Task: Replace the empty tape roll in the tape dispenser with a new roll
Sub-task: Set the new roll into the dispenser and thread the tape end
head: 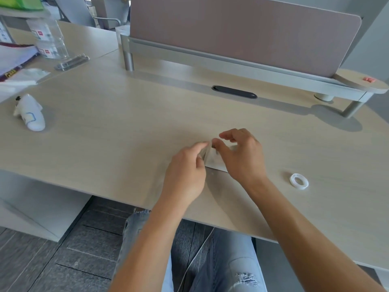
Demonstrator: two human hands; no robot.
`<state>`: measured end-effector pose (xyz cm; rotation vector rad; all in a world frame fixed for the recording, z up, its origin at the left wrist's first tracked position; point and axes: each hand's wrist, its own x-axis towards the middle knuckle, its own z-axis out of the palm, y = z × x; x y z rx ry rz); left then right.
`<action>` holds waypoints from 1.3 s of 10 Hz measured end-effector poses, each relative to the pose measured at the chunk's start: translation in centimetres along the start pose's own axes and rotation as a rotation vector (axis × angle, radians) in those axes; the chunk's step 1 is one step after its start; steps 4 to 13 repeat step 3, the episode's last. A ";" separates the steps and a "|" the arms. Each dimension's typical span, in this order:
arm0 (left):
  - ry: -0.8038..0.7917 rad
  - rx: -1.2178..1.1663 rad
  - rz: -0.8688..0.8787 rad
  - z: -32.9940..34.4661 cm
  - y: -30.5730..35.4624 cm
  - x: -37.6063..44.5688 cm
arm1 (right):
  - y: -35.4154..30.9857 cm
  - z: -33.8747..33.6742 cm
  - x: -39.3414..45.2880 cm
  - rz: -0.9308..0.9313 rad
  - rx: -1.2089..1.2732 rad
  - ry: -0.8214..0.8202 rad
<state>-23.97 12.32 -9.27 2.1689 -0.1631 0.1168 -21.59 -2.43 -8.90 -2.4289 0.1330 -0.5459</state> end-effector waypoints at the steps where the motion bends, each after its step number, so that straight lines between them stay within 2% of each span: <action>1: -0.035 0.056 0.034 0.4 -0.4 0.3 | 0.7 0.1 -0.4 -0.046 0.151 0.084; 3: 0.002 0.164 0.062 0.7 -0.5 0.6 | 0.9 -1.5 -0.8 -0.026 0.239 0.133; 13: 0.002 0.164 0.062 0.7 -0.5 0.6 | 0.9 -1.5 -0.8 -0.026 0.239 0.133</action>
